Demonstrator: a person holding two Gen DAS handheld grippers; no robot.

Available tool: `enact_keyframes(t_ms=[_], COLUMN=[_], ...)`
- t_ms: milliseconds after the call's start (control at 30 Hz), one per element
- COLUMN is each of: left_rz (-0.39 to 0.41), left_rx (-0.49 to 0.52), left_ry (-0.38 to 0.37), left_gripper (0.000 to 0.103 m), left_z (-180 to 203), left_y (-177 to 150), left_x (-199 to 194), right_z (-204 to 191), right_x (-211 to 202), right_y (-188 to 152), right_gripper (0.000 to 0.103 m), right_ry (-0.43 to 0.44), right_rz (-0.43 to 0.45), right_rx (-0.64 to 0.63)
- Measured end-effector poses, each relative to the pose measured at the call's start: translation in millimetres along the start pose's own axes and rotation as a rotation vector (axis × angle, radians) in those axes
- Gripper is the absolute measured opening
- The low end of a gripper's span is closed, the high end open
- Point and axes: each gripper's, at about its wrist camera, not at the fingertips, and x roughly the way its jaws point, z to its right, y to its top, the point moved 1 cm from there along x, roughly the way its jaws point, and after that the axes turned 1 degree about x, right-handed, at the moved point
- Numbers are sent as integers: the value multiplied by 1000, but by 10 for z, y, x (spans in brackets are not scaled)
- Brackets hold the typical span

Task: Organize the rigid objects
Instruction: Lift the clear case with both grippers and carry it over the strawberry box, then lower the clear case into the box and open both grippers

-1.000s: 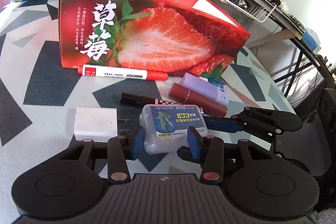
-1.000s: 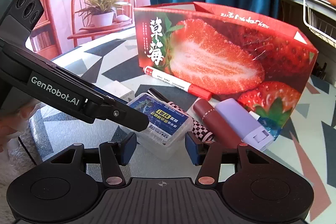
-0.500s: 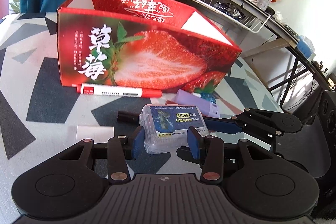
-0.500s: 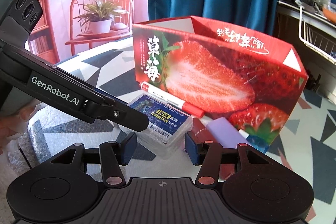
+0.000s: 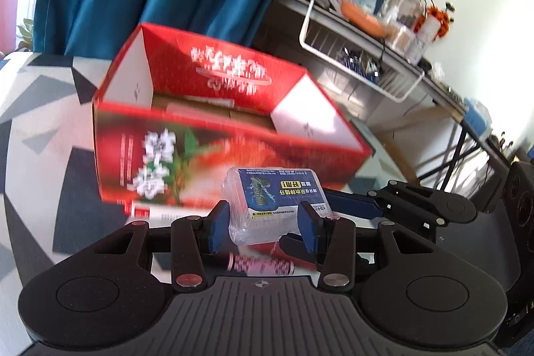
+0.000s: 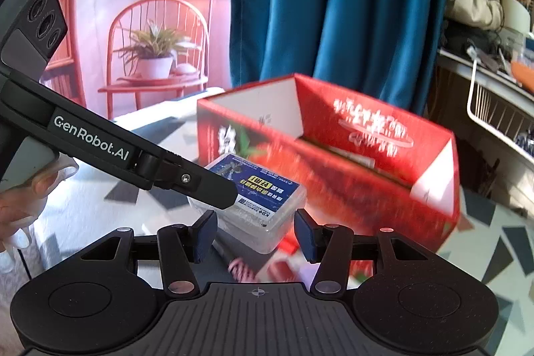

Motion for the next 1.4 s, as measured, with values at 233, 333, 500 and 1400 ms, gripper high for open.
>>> enact_keyframes(t_ms=[233, 333, 500, 1400], left_rz=[57, 69, 27, -153], left_rx=[8, 8, -31, 3], left_ry=[20, 30, 16, 23], left_gripper=[47, 47, 46, 45], left_z=[11, -6, -136, -334], left_y=[502, 719, 1017, 1229], left_x=[47, 172, 547, 1651], right_z=[278, 394, 724, 1349], right_x=[159, 300, 653, 1834], right_y=[524, 725, 934, 931], right_gripper=[48, 49, 49, 43], right_ry=[1, -12, -10, -105], right_rz=[23, 23, -24, -459], right_rx=[-24, -54, -12, 120])
